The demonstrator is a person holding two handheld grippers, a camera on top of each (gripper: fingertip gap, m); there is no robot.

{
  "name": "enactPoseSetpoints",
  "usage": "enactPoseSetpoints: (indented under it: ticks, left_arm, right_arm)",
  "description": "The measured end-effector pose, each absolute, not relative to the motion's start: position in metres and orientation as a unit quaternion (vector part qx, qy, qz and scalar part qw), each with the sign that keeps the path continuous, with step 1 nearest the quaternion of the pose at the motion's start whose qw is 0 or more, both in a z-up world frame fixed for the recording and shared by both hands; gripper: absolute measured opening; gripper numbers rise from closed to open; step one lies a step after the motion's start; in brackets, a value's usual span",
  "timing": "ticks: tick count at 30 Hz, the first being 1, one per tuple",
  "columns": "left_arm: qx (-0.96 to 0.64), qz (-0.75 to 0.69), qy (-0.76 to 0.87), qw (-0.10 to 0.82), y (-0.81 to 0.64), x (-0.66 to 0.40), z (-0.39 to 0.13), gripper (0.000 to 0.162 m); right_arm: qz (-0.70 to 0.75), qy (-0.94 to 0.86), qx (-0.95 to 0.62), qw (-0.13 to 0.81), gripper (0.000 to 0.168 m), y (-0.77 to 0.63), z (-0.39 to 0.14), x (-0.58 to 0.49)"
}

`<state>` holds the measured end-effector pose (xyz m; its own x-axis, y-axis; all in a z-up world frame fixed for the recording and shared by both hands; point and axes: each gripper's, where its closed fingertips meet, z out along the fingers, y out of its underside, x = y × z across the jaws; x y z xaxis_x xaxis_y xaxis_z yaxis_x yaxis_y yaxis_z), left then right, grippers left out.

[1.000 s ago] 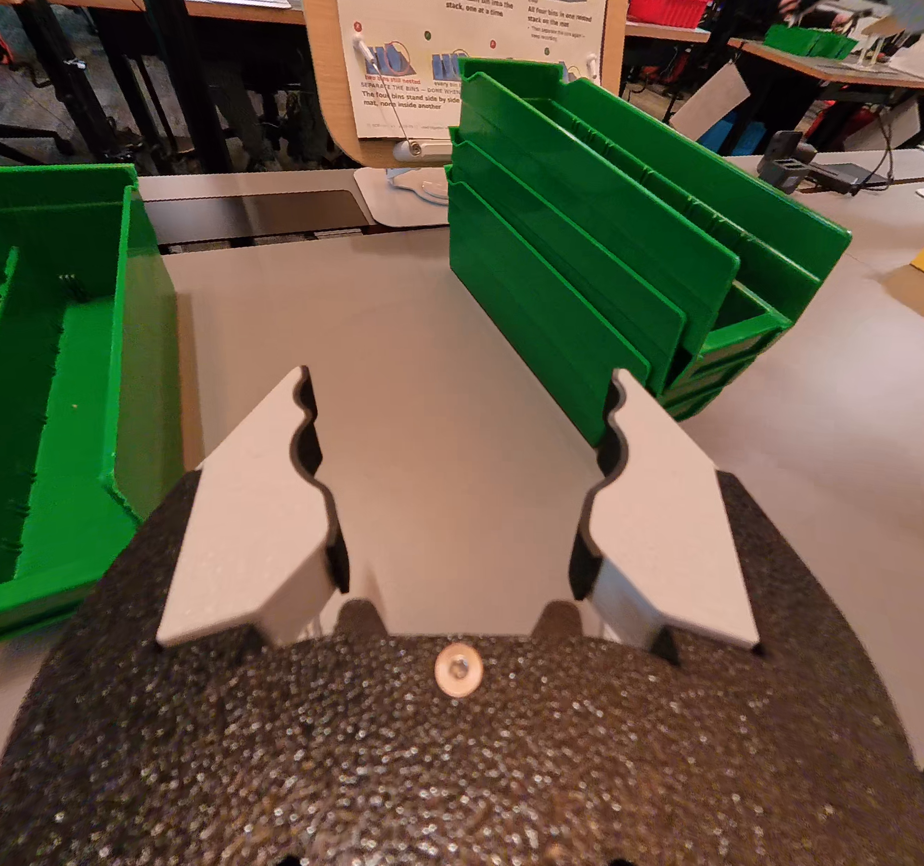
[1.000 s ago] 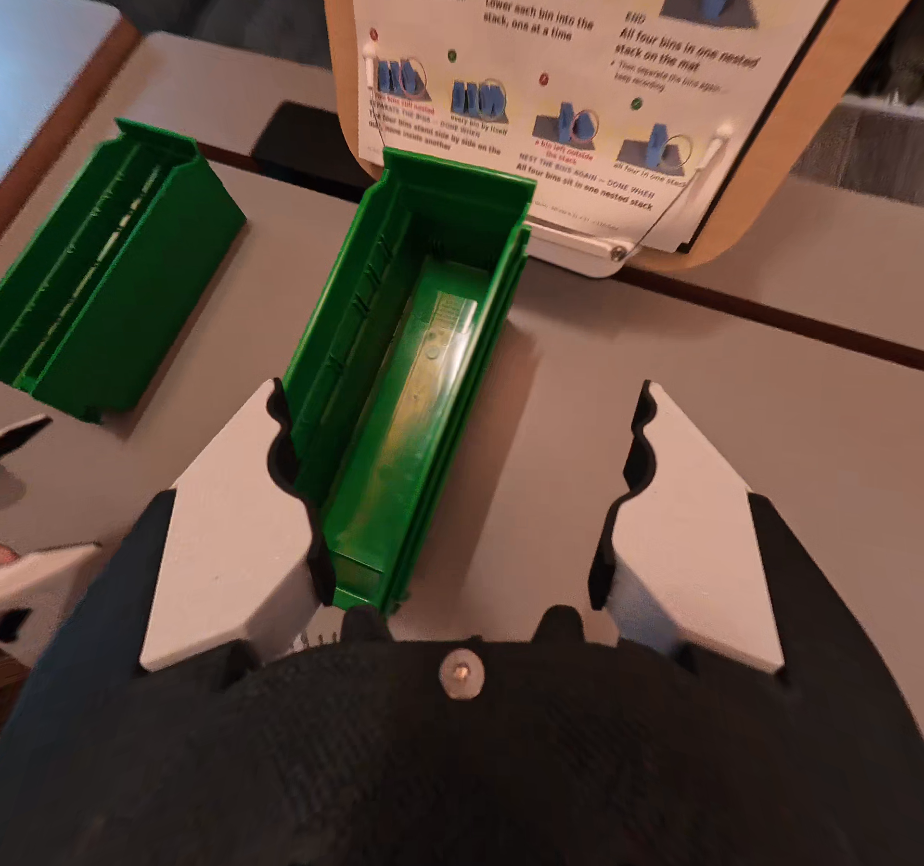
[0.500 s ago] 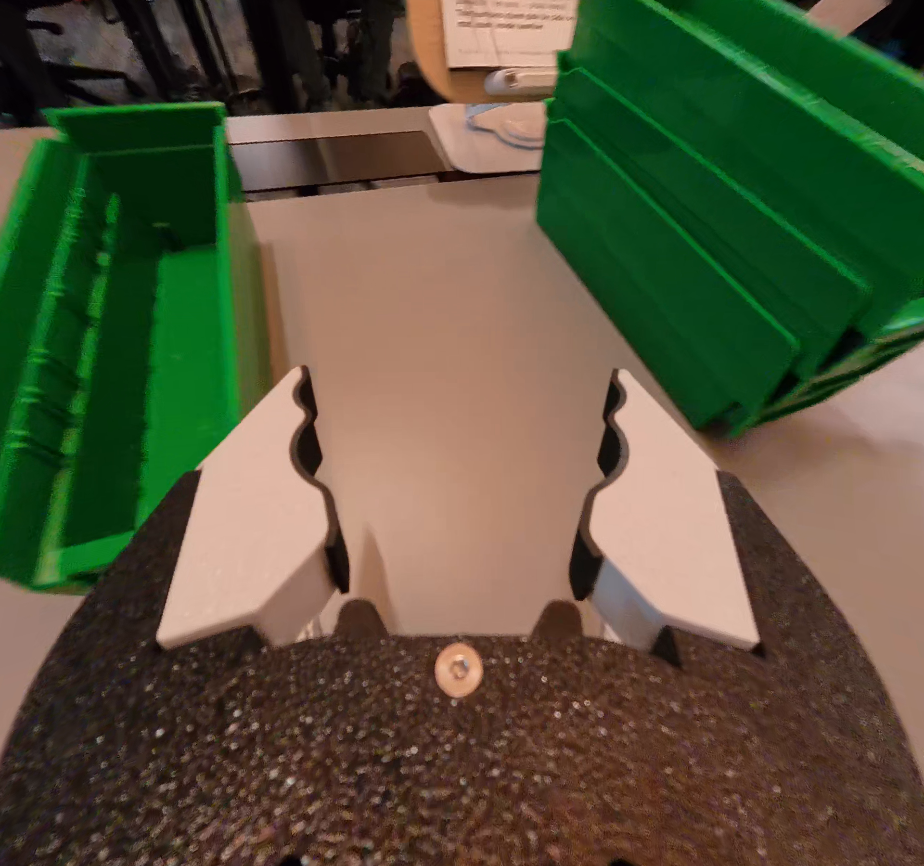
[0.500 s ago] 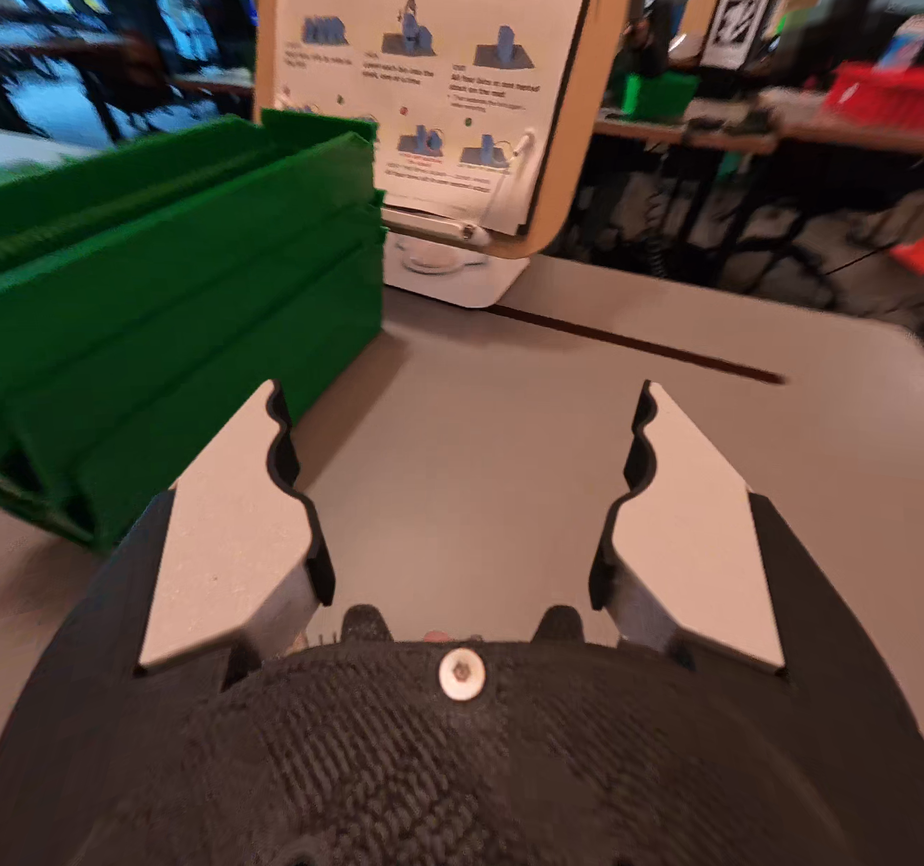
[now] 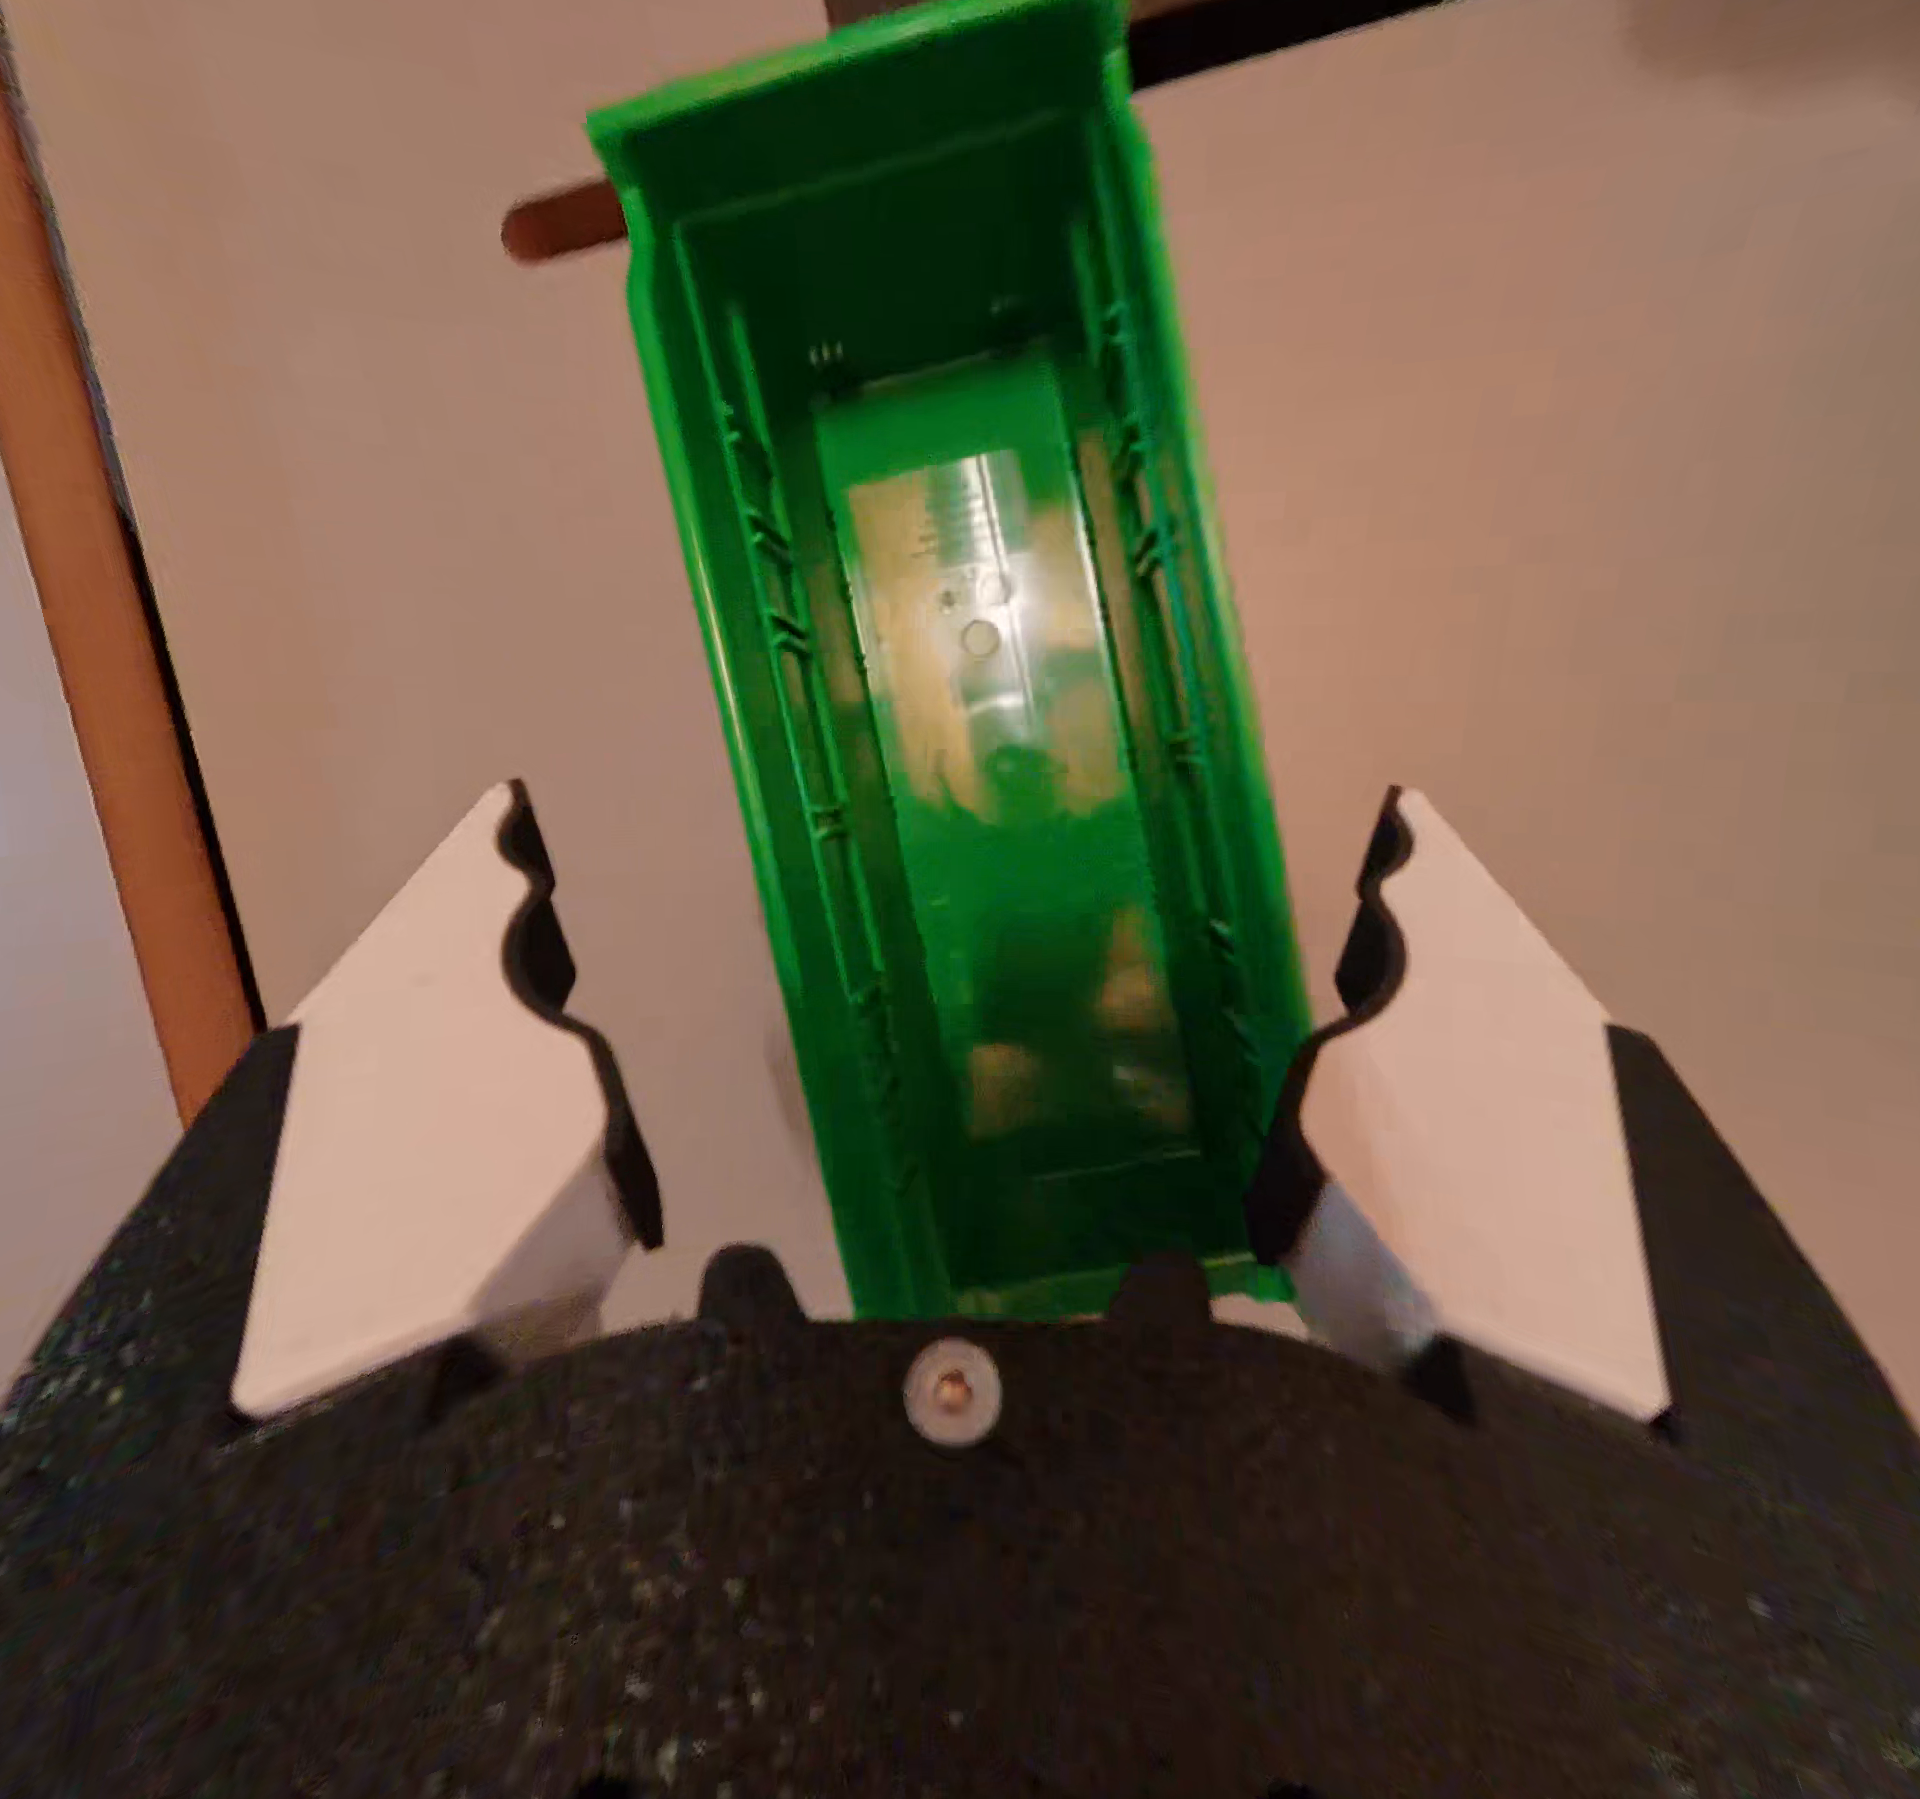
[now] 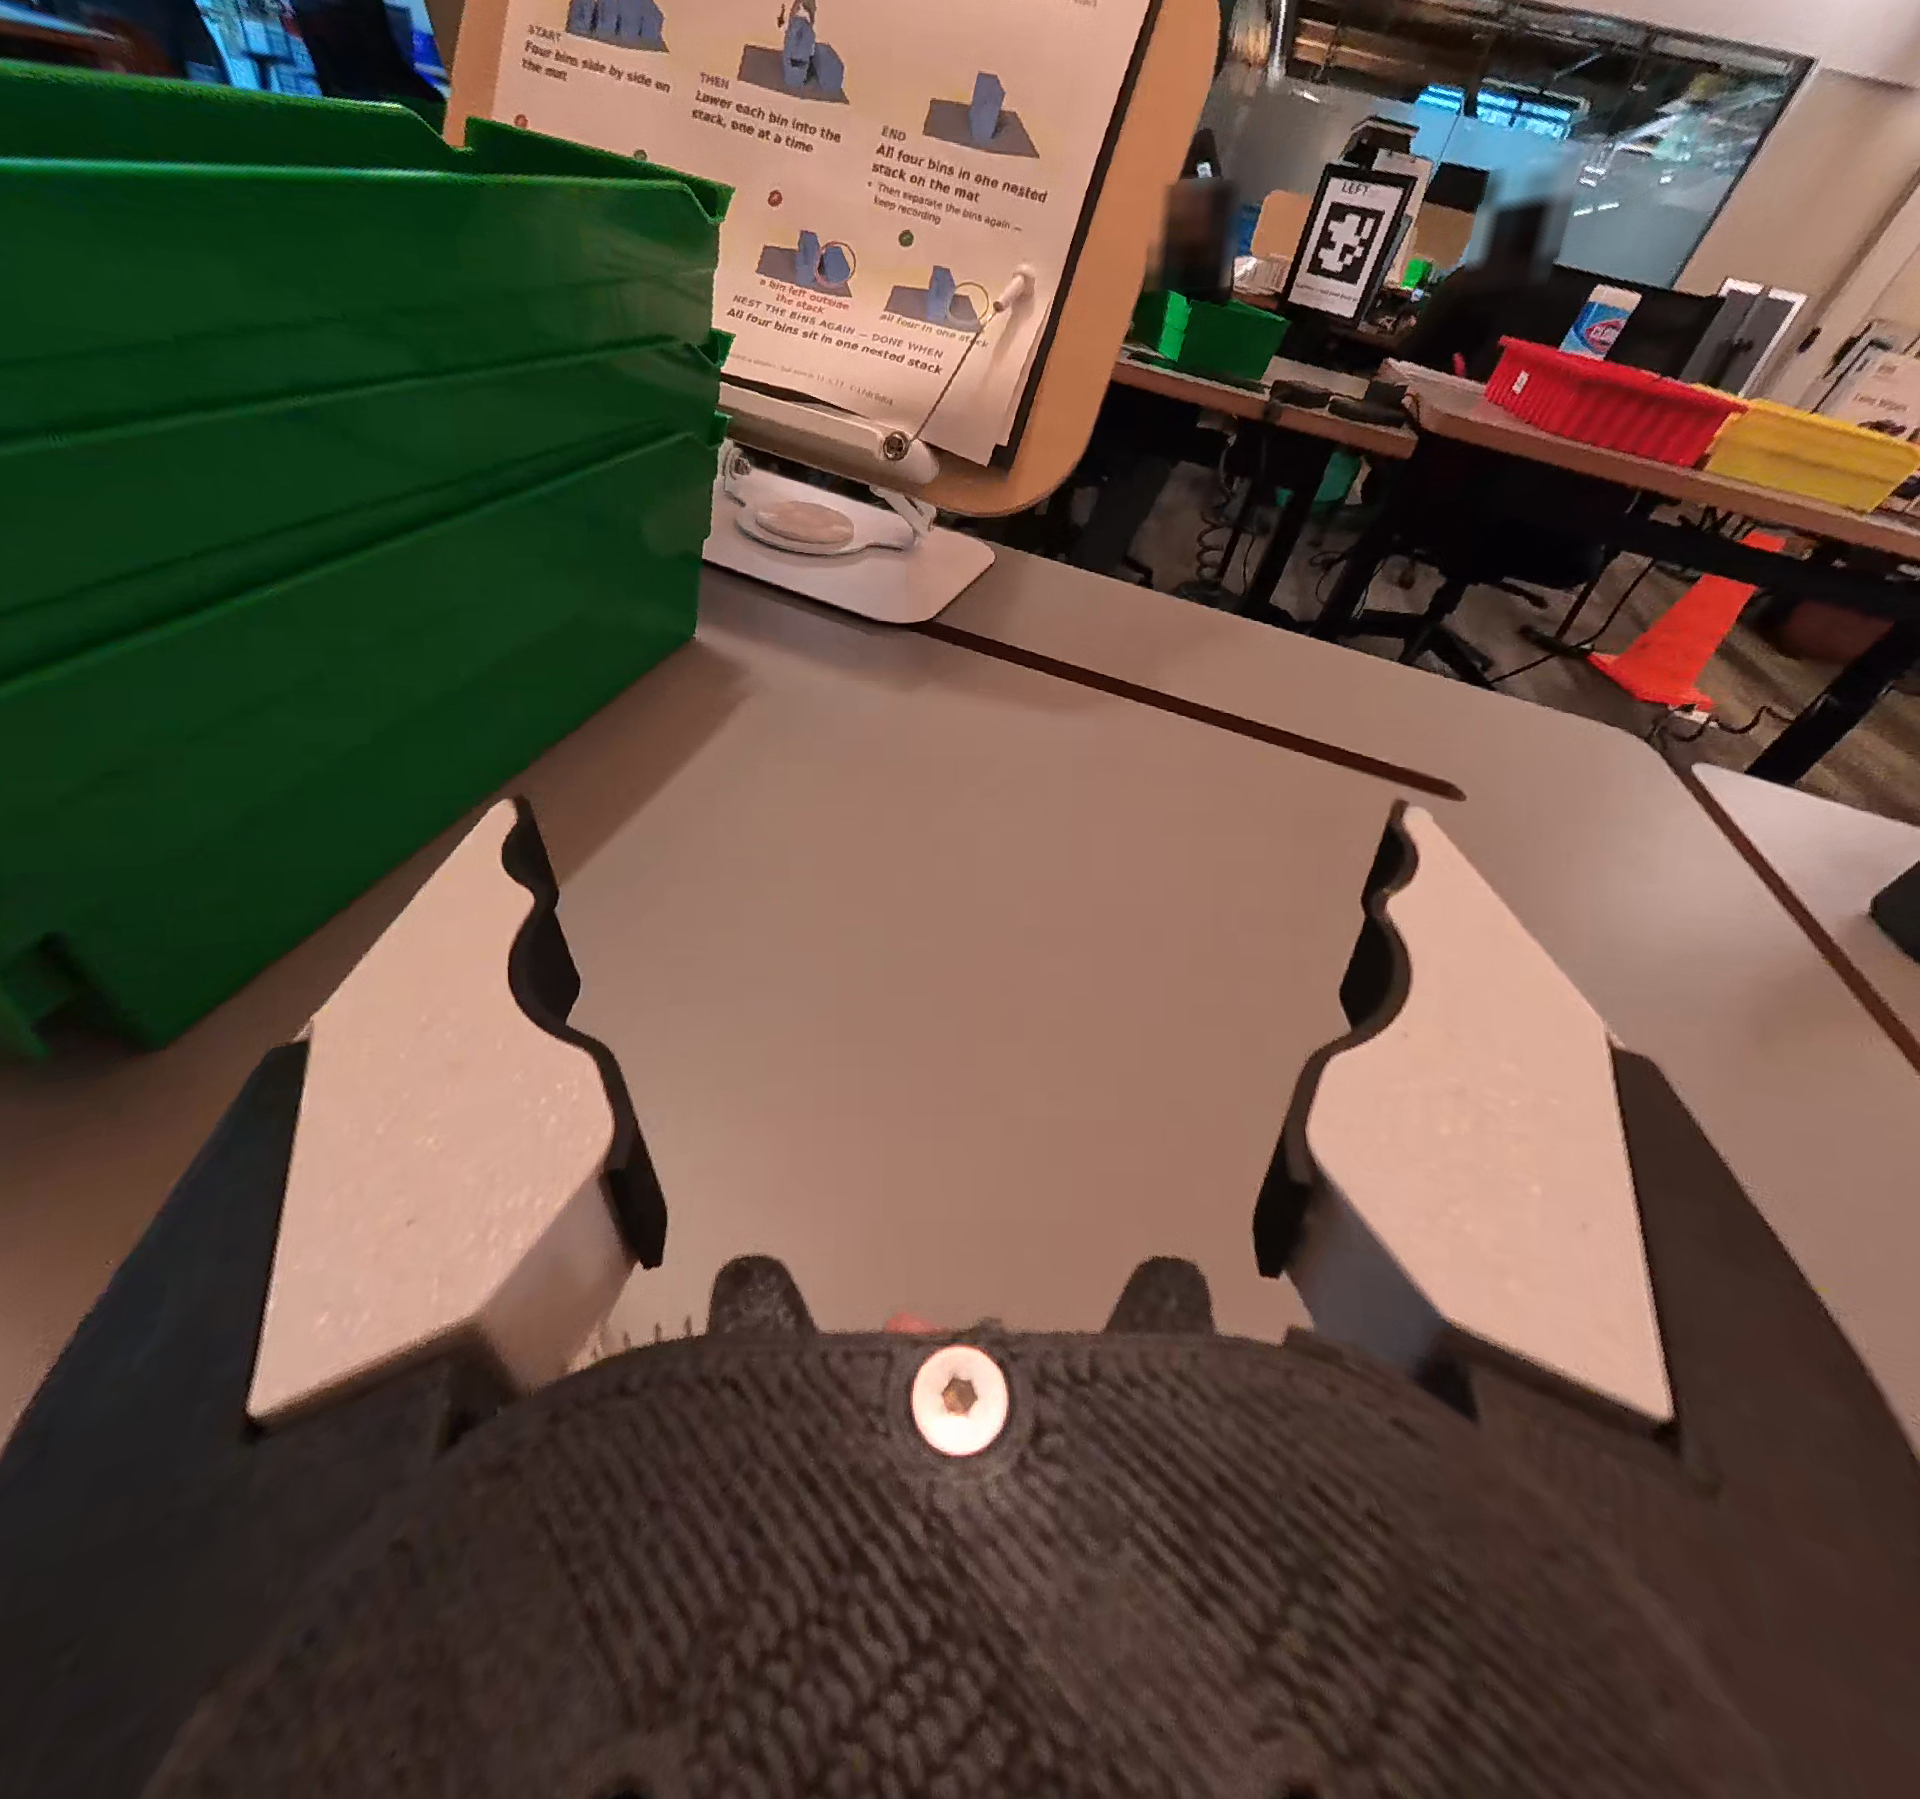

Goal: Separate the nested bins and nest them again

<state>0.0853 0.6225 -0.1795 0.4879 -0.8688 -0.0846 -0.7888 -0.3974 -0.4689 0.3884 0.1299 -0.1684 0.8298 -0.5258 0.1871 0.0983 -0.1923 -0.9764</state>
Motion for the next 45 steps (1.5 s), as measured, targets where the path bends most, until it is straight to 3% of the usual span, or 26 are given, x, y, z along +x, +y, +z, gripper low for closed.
enactPoseSetpoints:
  ticks: [1,7,12,15,19,25,35,40,45]
  left_arm:
    - [-0.839,-0.086,0.496,0.208,0.627,0.086,-0.188,0.149]
    - [-0.863,-0.134,0.479,0.093,0.619,0.098,-0.223,0.133]
    - [-0.879,-0.102,0.458,0.087,0.621,0.098,-0.229,0.13]
    - [-0.898,-0.104,0.42,0.078,0.619,0.096,-0.226,0.112]
    - [-0.915,-0.079,0.393,0.052,0.608,0.085,-0.222,0.101]
    - [-0.924,-0.111,0.365,0.033,0.577,0.108,-0.158,0.096]
    - [-0.908,-0.138,0.389,0.075,0.467,0.207,-0.029,0.1]
    - [-0.896,-0.155,0.412,0.058,0.399,0.259,-0.006,0.1]
    - [-0.894,-0.116,0.431,0.036,0.353,0.287,-0.023,0.1]
  right_arm:
    - [-0.249,0.15,-0.729,0.619,0.15,0.128,-0.171,0.389]
    - [-0.228,0.163,-0.732,0.621,0.152,0.115,-0.181,0.389]
    - [-0.224,0.177,-0.736,0.614,0.153,0.103,-0.187,0.4]
    - [-0.206,0.191,-0.726,0.628,0.153,0.098,-0.181,0.403]
    - [-0.211,0.184,-0.727,0.627,0.152,0.095,-0.177,0.404]
    - [-0.233,0.164,-0.735,0.615,0.151,0.093,-0.172,0.401]
    - [-0.202,0.165,-0.741,0.619,0.151,0.1,-0.177,0.39]
    - [-0.194,0.168,-0.739,0.623,0.151,0.098,-0.172,0.386]
    - [-0.19,0.17,-0.728,0.636,0.15,0.093,-0.159,0.385]
